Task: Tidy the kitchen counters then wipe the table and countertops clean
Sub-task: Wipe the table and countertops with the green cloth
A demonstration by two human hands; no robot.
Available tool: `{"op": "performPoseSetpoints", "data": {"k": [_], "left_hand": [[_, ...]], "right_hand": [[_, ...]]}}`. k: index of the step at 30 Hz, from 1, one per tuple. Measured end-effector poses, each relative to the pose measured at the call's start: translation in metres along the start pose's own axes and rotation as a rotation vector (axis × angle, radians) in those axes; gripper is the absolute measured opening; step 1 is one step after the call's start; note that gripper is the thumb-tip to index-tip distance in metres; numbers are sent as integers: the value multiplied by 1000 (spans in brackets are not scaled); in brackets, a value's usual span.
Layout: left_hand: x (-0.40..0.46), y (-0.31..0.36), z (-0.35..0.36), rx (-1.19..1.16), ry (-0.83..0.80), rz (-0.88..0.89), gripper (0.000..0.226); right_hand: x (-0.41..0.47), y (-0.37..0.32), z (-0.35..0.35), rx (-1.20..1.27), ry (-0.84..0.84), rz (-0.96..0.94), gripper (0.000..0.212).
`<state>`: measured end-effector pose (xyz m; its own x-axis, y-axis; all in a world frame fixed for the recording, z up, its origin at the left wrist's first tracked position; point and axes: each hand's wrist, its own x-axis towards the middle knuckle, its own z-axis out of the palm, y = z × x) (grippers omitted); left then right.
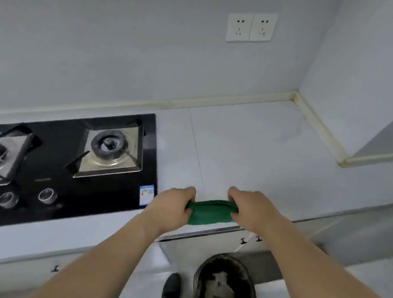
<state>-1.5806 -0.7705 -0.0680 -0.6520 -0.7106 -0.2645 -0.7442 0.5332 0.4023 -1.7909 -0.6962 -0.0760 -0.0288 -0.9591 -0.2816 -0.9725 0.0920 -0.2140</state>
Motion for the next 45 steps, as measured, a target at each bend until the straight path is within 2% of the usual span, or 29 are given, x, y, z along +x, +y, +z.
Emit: {"op": "performPoseSetpoints", "data": {"k": [4,9,11,12,15,16,20,22,23,25,27,31,32,36,40,42,45], "left_hand": [[-78,-31,-7,43,114,-76,11],[-177,-73,-27,288,326,-44,20],[-219,-93,-25,370,421,4,24],[-244,-104,-22,416,443,1,22],[-313,-130,-20,502,482,-92,26],[-342,-142,-17,523,507,-144,27],[-437,-182,-8,557,554,-326,28],[-505,-211,1,559,571,-462,40],[-519,-219,6,556,566,-489,46],[-578,-243,15,566,519,-582,52],[-623,-260,19,613,467,-611,43],[-715,-295,27,690,323,-677,11],[-732,-302,29,714,298,-695,10],[-794,-330,32,768,325,-779,38],[-841,-364,27,824,327,-865,51],[-859,-391,21,799,335,-969,59],[-874,-426,-1,801,423,-1030,66]], "right_hand": [[5,-70,11,-45,-57,-176,64],[11,-176,21,-145,-56,-388,74],[12,-218,36,-161,-34,-466,71],[11,-243,46,-152,-31,-524,62],[1,-315,68,-174,-27,-695,18],[-7,-346,75,-207,-37,-747,14],[-33,-443,96,-268,0,-878,19],[-55,-513,115,-248,-7,-971,13],[-62,-527,116,-232,-22,-989,8],[-83,-583,134,-210,-82,-1047,12],[-103,-628,151,-187,-142,-1097,13],[-149,-726,197,-134,-212,-1244,9],[-157,-744,205,-129,-213,-1264,9],[-169,-802,229,-104,-186,-1296,14],[-158,-858,249,8,-130,-1385,19],[-145,-898,262,7,-112,-1436,21],[-127,-955,271,48,-141,-1528,23]]}}
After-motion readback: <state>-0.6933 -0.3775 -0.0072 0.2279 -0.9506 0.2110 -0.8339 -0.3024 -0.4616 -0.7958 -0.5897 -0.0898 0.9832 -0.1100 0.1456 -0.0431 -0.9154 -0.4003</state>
